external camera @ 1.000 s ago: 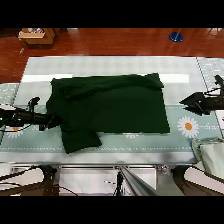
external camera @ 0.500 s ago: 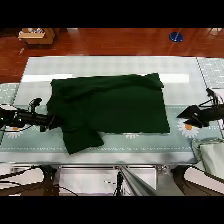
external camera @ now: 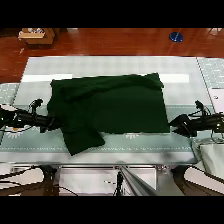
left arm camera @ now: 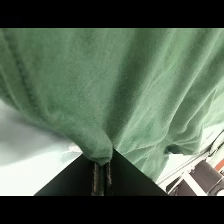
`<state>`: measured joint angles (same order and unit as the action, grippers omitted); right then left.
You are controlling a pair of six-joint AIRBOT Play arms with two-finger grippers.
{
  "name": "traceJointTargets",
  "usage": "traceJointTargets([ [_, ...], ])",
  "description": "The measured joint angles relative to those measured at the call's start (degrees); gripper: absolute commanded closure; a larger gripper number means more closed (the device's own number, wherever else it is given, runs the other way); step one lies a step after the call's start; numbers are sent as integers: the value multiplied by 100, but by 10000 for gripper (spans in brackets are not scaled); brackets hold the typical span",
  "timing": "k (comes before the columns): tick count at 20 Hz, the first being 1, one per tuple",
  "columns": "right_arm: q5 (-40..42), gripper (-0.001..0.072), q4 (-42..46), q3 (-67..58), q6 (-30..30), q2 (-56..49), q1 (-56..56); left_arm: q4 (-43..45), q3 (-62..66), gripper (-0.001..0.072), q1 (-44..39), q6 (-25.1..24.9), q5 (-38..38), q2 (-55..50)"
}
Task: Fold the shirts.
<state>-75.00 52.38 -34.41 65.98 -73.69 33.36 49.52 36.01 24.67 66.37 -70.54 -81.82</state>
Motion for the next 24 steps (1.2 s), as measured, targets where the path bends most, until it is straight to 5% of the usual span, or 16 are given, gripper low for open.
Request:
traceJointTargets([
  [2, 79, 159, -157, 201, -4, 4, 0, -2, 0, 679, 0, -24, -15, 0],
  [7, 761, 683, -459, 590, -44, 0, 0, -26, 2, 680, 0, -120, -35, -4],
  [15, 155, 683, -1473, 85, -868, 557, 0, -197, 407, 682, 2, -437, -195, 710],
  [19, -98, 683, -2236, -1043, -960, 1703, 0, -1027, 1379, 681, 7, -444, -518, 2072],
  [24, 507, 684, -2868, -3307, -531, 2859, 0, -1565, 3418, 681, 4, -39, -348, 3759],
])
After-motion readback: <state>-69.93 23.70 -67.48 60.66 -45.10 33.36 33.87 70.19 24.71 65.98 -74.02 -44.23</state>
